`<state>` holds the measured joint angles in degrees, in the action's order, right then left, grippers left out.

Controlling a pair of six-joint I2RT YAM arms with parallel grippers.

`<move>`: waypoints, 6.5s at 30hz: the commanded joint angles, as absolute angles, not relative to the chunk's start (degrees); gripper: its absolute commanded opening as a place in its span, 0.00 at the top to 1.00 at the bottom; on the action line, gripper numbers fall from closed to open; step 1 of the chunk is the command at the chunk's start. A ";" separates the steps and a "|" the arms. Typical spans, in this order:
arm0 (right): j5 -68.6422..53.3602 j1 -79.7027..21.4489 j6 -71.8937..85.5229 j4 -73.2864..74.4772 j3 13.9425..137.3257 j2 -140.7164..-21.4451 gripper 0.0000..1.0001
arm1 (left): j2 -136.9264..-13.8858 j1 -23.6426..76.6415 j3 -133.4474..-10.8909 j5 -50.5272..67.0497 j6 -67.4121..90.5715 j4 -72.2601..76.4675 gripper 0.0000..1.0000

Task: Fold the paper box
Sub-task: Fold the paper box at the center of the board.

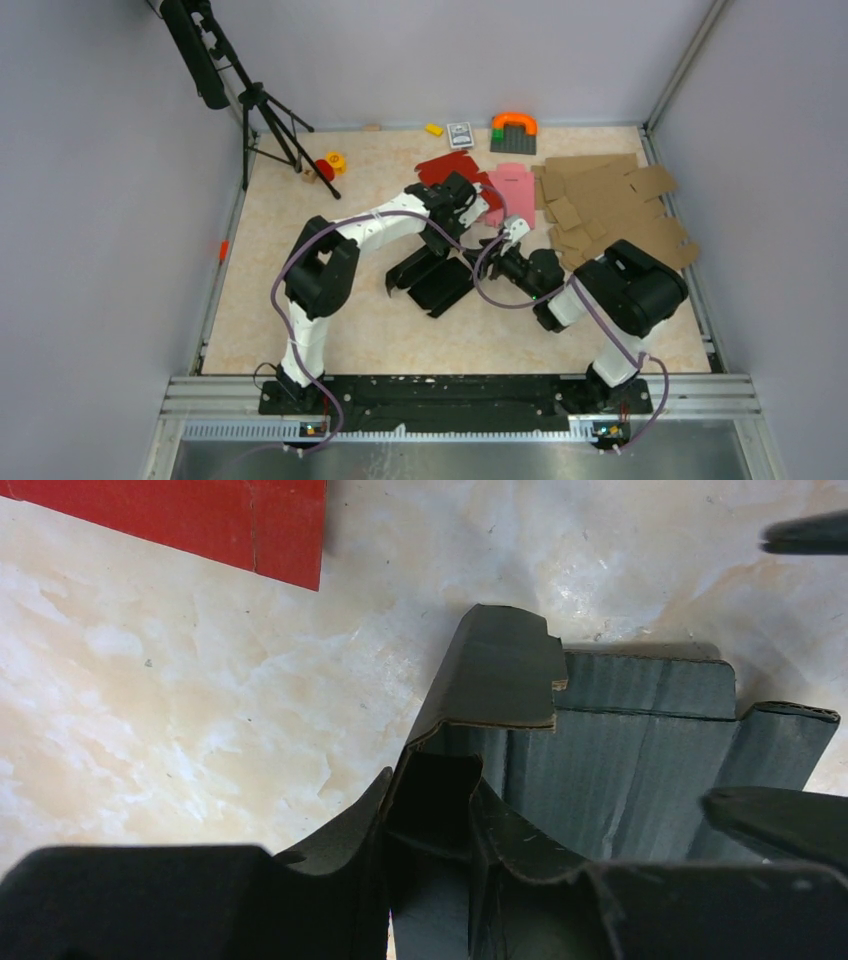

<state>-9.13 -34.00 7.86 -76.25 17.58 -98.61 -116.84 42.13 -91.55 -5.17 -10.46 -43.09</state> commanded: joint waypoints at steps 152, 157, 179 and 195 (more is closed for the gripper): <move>1.33 -53.96 15.47 -74.44 25.41 -103.40 1.00 | -77.84 37.09 -41.99 4.74 26.59 -4.29 0.33; 0.29 -53.92 15.54 -75.89 25.10 -103.78 1.00 | -77.53 37.05 -40.10 8.49 24.52 1.67 0.42; 4.81 -53.79 12.40 -69.40 25.71 -99.47 1.00 | -72.64 37.29 -43.07 9.50 21.97 -9.37 0.24; 5.93 -51.04 5.97 -60.48 25.35 -92.97 1.00 | -70.63 50.13 -49.51 -24.66 15.66 -26.94 0.40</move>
<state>5.98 -52.23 7.46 -61.54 24.82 -95.90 -72.20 45.08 -47.13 -10.48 18.94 -24.93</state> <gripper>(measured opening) 0.006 0.622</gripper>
